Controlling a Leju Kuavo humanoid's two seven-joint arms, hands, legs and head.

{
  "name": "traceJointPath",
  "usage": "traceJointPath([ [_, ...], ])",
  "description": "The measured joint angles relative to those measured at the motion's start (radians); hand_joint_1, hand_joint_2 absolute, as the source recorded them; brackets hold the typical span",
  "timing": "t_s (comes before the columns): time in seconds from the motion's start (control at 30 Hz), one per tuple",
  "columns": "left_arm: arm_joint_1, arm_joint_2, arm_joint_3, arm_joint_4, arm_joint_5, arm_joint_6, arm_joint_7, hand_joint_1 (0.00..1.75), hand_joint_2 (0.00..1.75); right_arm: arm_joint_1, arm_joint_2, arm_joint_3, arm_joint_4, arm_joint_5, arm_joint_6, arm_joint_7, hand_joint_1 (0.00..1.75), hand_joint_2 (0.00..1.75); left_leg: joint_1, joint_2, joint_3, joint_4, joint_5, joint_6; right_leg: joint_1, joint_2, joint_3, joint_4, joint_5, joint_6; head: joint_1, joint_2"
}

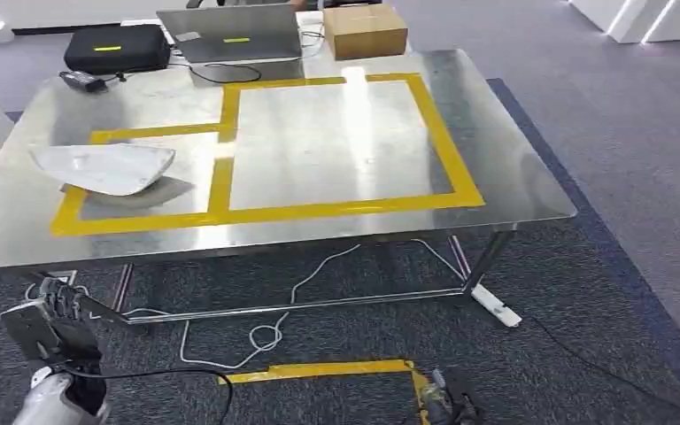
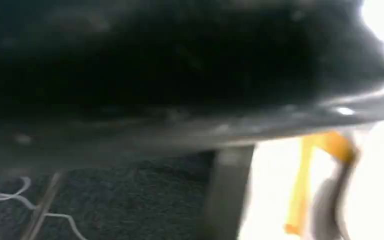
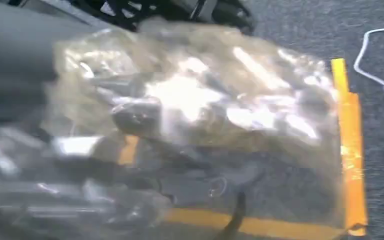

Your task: Take the parts from the cabinet and place them on the table.

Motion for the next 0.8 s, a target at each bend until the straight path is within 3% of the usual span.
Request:
traceJointPath([
  [0.03, 0.000, 0.000, 0.011, 0.017, 0.020, -0.010, -0.002, 0.00, 0.00, 0.002, -0.002, -0.001, 0.000, 0.001, 0.000, 0.000, 0.00, 0.00, 0.002, 0.000, -0.004, 0.050, -0.009, -0.002, 0.000, 0.000, -0.015, 0.002, 0.010, 0.000, 0.000, 0.000],
  [0.07, 0.000, 0.001, 0.025, 0.036, 0.041, -0.023, -0.004, 0.00, 0.00, 0.003, -0.002, -0.002, 0.000, 0.004, 0.000, 0.000, 0.00, 0.00, 0.003, 0.000, 0.010, 0.056, 0.012, -0.003, 0.001, 0.000, -0.032, 0.007, 0.020, 0.002, 0.000, 0.000],
  [0.1, -0.002, 0.001, 0.037, 0.049, 0.063, -0.033, -0.007, 0.00, 0.00, 0.003, -0.003, -0.002, 0.000, 0.007, 0.000, 0.000, 0.00, 0.00, 0.004, 0.000, 0.041, 0.025, 0.052, -0.003, 0.001, 0.000, -0.050, 0.013, 0.028, 0.005, 0.000, 0.000],
  [0.17, -0.009, 0.001, 0.065, 0.075, 0.090, -0.038, -0.015, 0.00, 0.00, 0.003, -0.003, -0.002, 0.000, 0.010, 0.000, 0.000, 0.00, 0.00, 0.006, 0.000, 0.148, -0.123, 0.108, 0.000, 0.000, 0.001, -0.080, 0.026, 0.042, 0.012, -0.001, 0.000],
  [0.2, -0.016, 0.002, 0.078, 0.088, 0.101, -0.038, -0.018, 0.00, 0.00, 0.003, -0.003, -0.002, -0.001, 0.010, 0.000, 0.000, 0.00, 0.00, 0.006, -0.002, 0.202, -0.212, 0.076, 0.003, 0.002, 0.001, -0.088, 0.031, 0.049, 0.018, -0.001, 0.000],
  [0.23, -0.023, 0.003, 0.089, 0.103, 0.112, -0.036, -0.019, 0.00, 0.00, 0.001, -0.004, -0.003, -0.001, 0.010, -0.002, 0.001, 0.00, 0.00, 0.001, -0.008, 0.230, -0.266, 0.063, 0.013, 0.006, 0.000, -0.094, 0.035, 0.055, 0.024, 0.001, 0.000],
  [0.3, -0.027, 0.005, 0.115, 0.138, 0.132, -0.026, -0.018, 0.00, 0.00, -0.001, -0.004, -0.003, -0.001, 0.012, -0.004, 0.005, 0.00, 0.00, -0.003, -0.009, 0.217, -0.254, 0.074, 0.022, 0.003, 0.000, -0.094, 0.030, 0.076, 0.032, -0.004, 0.000],
  [0.37, -0.030, 0.008, 0.137, 0.176, 0.132, -0.002, -0.016, 0.00, 0.00, 0.002, -0.006, -0.003, -0.001, 0.013, -0.005, 0.010, 0.00, 0.00, 0.002, -0.003, 0.201, -0.260, 0.095, 0.044, 0.001, 0.002, -0.106, 0.029, 0.080, 0.045, -0.004, 0.000],
  [0.4, -0.033, 0.011, 0.143, 0.191, 0.127, 0.010, -0.014, 0.00, 0.00, 0.004, -0.007, -0.003, -0.001, 0.012, -0.006, 0.013, 0.00, 0.00, 0.001, -0.001, 0.189, -0.259, 0.105, 0.052, 0.000, 0.001, -0.119, 0.048, 0.039, 0.048, -0.002, 0.000],
  [0.43, -0.035, 0.013, 0.150, 0.210, 0.118, 0.024, -0.014, 0.00, 0.00, 0.005, -0.008, -0.004, -0.001, 0.012, -0.006, 0.015, 0.00, 0.00, 0.000, -0.001, 0.176, -0.259, 0.115, 0.061, 0.000, 0.002, -0.139, 0.102, -0.026, 0.050, 0.003, 0.000],
  [0.5, -0.034, 0.019, 0.155, 0.250, 0.090, 0.053, -0.014, 0.00, 0.00, 0.005, -0.011, -0.009, -0.001, 0.011, -0.006, 0.015, 0.00, 0.00, -0.005, -0.001, 0.149, -0.257, 0.136, 0.063, 0.001, 0.001, -0.177, 0.269, -0.133, 0.052, 0.002, 0.000],
  [0.53, -0.034, 0.021, 0.156, 0.269, 0.070, 0.066, -0.014, 0.00, 0.00, 0.006, -0.012, -0.010, -0.001, 0.010, -0.006, 0.015, 0.00, 0.00, -0.008, 0.000, 0.135, -0.256, 0.145, 0.065, 0.001, 0.001, -0.185, 0.332, -0.152, 0.052, 0.002, 0.000],
  [0.57, -0.034, 0.022, 0.156, 0.289, 0.044, 0.076, -0.014, 0.00, 0.00, 0.008, -0.014, -0.012, -0.001, 0.010, -0.006, 0.015, 0.00, 0.00, -0.011, 0.001, 0.122, -0.256, 0.155, 0.065, 0.002, 0.001, -0.175, 0.351, -0.140, 0.050, 0.002, 0.000],
  [0.6, -0.034, 0.023, 0.155, 0.305, 0.019, 0.086, -0.014, 0.00, 0.00, 0.009, -0.016, -0.014, -0.001, 0.010, -0.006, 0.016, 0.00, 0.00, -0.015, 0.001, 0.109, -0.256, 0.165, 0.065, 0.004, 0.002, -0.148, 0.332, -0.108, 0.045, 0.002, 0.000],
  [0.67, -0.034, 0.027, 0.143, 0.339, -0.047, 0.112, -0.003, 0.00, 0.00, 0.008, -0.016, -0.019, -0.001, 0.010, -0.006, 0.015, 0.00, 0.00, -0.021, 0.000, 0.087, -0.254, 0.182, 0.064, 0.012, 0.002, -0.038, 0.184, -0.039, 0.024, 0.002, 0.000],
  [0.7, -0.035, 0.026, 0.135, 0.354, -0.071, 0.121, 0.007, 0.00, 0.00, 0.006, -0.020, -0.020, -0.001, 0.010, -0.006, 0.014, 0.00, 0.00, -0.020, 0.001, 0.082, -0.253, 0.188, 0.064, 0.020, 0.004, 0.028, 0.088, -0.036, 0.007, 0.000, 0.000],
  [0.73, -0.037, 0.024, 0.123, 0.372, -0.110, 0.140, 0.030, 0.00, 0.00, 0.005, -0.024, -0.022, -0.001, 0.010, -0.008, 0.013, 0.00, 0.00, -0.028, 0.002, 0.075, -0.249, 0.195, 0.057, 0.022, 0.001, 0.080, 0.016, -0.055, -0.005, 0.000, 0.000],
  [0.77, -0.036, 0.026, 0.107, 0.387, -0.156, 0.158, 0.065, 0.00, 0.00, 0.006, -0.024, -0.023, -0.001, 0.010, -0.009, 0.011, 0.00, 0.00, -0.021, 0.003, 0.072, -0.250, 0.206, 0.054, 0.024, 0.000, 0.087, -0.013, -0.064, 0.004, 0.000, 0.000],
  [0.8, -0.035, 0.029, 0.078, 0.404, -0.200, 0.174, 0.090, 0.00, 0.00, 0.007, -0.024, -0.026, -0.001, 0.009, -0.010, 0.008, 0.00, 0.00, -0.018, 0.004, 0.068, -0.254, 0.216, 0.050, 0.027, 0.002, 0.084, -0.011, -0.058, 0.004, 0.000, 0.000],
])
